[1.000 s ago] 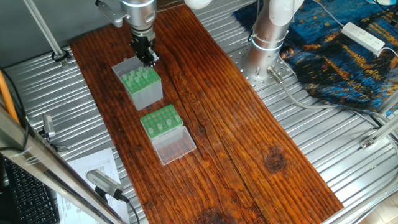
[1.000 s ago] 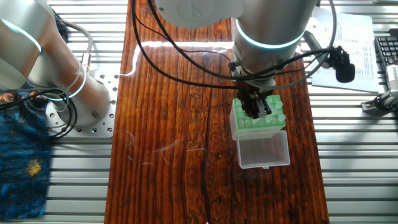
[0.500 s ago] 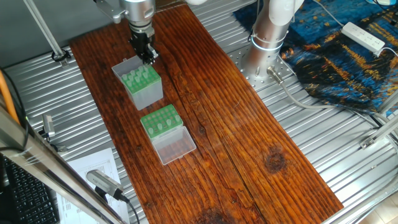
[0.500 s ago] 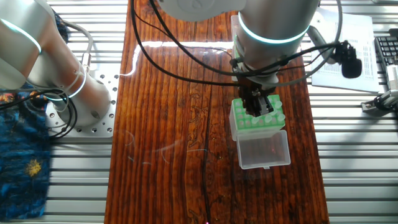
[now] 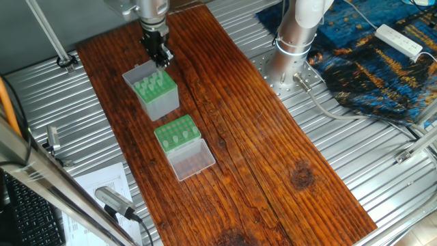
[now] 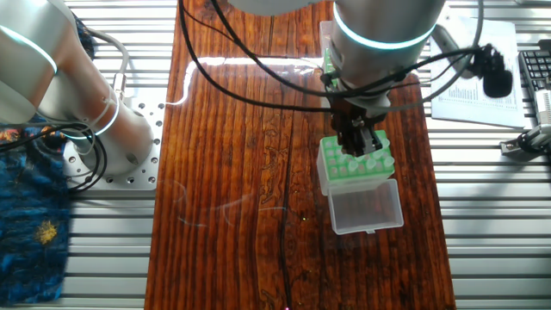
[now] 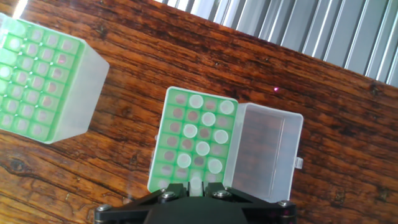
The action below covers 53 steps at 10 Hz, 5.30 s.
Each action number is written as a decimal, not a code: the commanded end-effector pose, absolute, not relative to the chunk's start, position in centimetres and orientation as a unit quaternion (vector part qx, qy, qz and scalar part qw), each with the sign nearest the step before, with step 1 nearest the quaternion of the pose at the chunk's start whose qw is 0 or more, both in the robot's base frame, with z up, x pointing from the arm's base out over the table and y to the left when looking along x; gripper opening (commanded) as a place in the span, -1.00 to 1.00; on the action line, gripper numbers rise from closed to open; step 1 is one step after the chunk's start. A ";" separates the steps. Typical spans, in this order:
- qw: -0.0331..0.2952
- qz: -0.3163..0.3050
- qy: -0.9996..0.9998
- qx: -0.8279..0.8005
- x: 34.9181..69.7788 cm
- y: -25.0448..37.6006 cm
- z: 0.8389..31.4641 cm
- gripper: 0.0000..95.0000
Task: Transfer all large pipette tips from one holder to another
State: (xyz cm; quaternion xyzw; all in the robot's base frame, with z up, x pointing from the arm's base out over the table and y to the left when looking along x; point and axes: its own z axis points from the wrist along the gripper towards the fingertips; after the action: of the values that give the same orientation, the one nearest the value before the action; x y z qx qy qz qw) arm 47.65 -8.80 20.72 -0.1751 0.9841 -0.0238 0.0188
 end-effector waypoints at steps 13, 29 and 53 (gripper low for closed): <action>0.017 -0.037 0.975 -0.216 47.3 -7.3 28.1 -1.00; 0.032 -0.011 0.979 -0.200 48.8 7.2 33.4 -1.00; 0.049 0.014 0.983 -0.179 48.0 12.2 28.6 -1.00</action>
State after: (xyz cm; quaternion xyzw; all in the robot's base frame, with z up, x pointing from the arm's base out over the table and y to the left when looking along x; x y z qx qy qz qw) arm 48.01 12.19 28.59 -0.1791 0.9824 0.0156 0.0498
